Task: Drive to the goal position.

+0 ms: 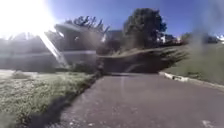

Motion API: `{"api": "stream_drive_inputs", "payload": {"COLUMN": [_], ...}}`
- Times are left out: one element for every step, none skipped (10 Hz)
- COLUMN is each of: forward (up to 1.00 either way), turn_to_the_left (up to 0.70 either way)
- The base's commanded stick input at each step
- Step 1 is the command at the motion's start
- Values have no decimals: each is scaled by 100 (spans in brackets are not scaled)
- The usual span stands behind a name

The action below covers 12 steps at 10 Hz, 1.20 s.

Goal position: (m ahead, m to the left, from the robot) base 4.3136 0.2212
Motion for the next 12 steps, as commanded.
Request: {"api": "stream_drive_inputs", "payload": {"forward": [45, 45, 45, 45, 45, 45, 45, 45, 45, 45, 45, 45], "turn_to_the_left": [0, 0, 0, 0, 0, 0, 0, 0, 0, 0, 0, 0]}}
